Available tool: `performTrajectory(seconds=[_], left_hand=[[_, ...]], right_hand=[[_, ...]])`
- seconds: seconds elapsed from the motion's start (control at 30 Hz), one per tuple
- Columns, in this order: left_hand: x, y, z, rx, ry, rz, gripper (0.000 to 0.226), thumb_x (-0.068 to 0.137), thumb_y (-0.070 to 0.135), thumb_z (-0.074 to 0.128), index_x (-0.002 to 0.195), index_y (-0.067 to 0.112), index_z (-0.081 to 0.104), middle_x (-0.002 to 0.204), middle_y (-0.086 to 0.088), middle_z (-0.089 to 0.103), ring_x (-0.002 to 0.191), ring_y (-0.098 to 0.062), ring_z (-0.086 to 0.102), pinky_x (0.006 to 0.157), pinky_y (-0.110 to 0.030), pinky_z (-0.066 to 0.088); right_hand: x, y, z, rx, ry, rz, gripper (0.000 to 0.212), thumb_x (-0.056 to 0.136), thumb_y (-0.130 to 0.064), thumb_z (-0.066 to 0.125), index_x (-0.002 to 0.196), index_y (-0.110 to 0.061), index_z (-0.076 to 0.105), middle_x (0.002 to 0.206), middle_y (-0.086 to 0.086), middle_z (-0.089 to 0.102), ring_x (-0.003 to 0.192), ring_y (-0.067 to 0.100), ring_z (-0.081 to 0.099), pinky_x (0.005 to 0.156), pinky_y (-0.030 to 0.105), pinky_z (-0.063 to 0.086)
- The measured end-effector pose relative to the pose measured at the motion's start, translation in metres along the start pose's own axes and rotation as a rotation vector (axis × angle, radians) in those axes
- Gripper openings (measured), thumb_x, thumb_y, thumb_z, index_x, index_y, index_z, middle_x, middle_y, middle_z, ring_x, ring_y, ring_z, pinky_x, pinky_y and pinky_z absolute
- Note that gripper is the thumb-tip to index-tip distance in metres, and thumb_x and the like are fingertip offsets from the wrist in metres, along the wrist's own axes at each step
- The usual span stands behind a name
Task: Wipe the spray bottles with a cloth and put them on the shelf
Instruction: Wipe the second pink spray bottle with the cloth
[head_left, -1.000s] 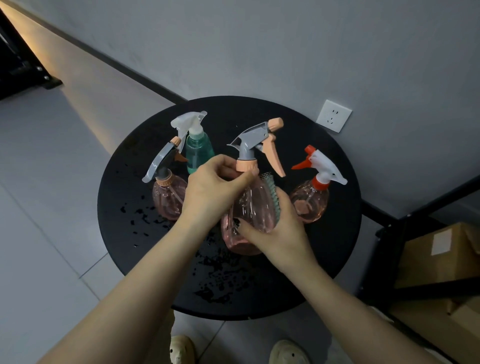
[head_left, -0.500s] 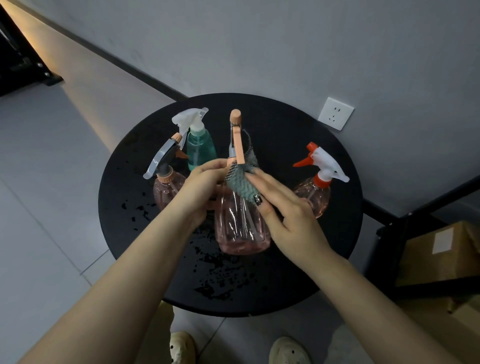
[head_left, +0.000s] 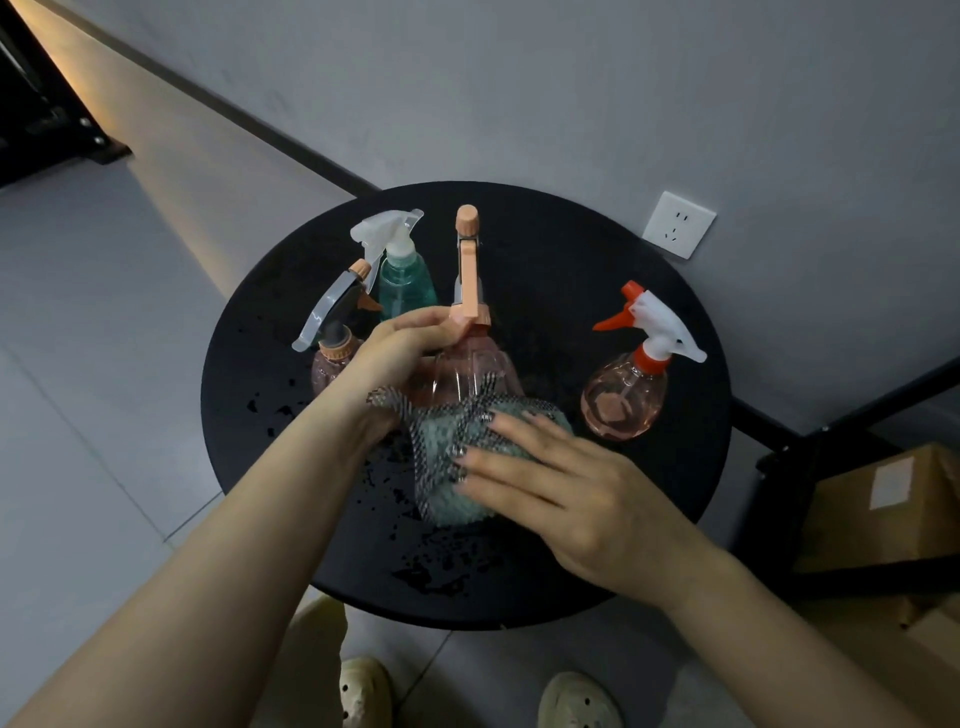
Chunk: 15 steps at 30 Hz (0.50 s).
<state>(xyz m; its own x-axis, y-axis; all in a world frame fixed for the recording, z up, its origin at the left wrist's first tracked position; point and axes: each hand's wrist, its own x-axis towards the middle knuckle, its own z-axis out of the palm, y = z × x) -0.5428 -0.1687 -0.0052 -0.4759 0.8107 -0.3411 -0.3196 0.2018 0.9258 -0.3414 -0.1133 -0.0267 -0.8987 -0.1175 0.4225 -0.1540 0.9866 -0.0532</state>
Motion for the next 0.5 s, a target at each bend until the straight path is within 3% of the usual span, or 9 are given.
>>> performTrajectory(seconds=[0.1,0.17,0.3,0.4,0.5], left_hand=[[0.000,-0.001,0.000,-0.032,-0.085,0.031,0.014,0.082,0.016,0.060,0.092,0.008,0.066,0.079,-0.006,0.068,0.071,-0.018,0.064,0.073,-0.031,0.052],[0.000,-0.003,0.001,0.001,-0.059,0.012,0.016,0.077,0.018,0.062,0.090,0.010,0.067,0.079,-0.004,0.070,0.074,-0.016,0.066,0.075,-0.031,0.052],[0.000,-0.007,0.003,0.049,-0.020,0.007,0.015,0.088,0.010,0.055,0.091,0.013,0.070,0.089,-0.009,0.069,0.085,-0.024,0.064,0.084,-0.040,0.049],[0.000,-0.006,0.002,0.050,-0.024,0.018,0.018,0.089,0.008,0.052,0.092,0.013,0.070,0.089,-0.010,0.069,0.084,-0.023,0.065,0.081,-0.038,0.051],[0.000,-0.004,0.001,0.035,-0.035,0.019,0.015,0.089,0.010,0.054,0.091,0.012,0.068,0.084,-0.008,0.069,0.080,-0.021,0.064,0.082,-0.037,0.051]], right_hand=[[0.012,0.006,0.001,0.082,0.050,0.124,0.049,0.084,0.010,0.052,0.128,-0.009,0.053,0.135,0.006,0.054,0.133,0.028,0.040,0.104,0.043,0.042],[0.021,0.009,0.000,0.145,0.070,0.233,0.053,0.081,0.012,0.053,0.129,-0.009,0.054,0.137,0.005,0.052,0.134,0.026,0.040,0.100,0.041,0.046],[0.031,0.009,0.001,0.267,0.088,0.400,0.053,0.086,0.006,0.045,0.134,-0.014,0.049,0.143,-0.001,0.045,0.137,0.019,0.034,0.101,0.040,0.046],[0.031,0.006,0.003,0.316,0.093,0.420,0.049,0.089,0.000,0.039,0.135,-0.014,0.047,0.144,-0.002,0.042,0.139,0.018,0.030,0.104,0.039,0.043],[0.024,0.006,0.002,0.273,0.072,0.322,0.050,0.084,0.010,0.050,0.130,-0.008,0.053,0.140,0.004,0.048,0.137,0.024,0.035,0.107,0.036,0.039]])
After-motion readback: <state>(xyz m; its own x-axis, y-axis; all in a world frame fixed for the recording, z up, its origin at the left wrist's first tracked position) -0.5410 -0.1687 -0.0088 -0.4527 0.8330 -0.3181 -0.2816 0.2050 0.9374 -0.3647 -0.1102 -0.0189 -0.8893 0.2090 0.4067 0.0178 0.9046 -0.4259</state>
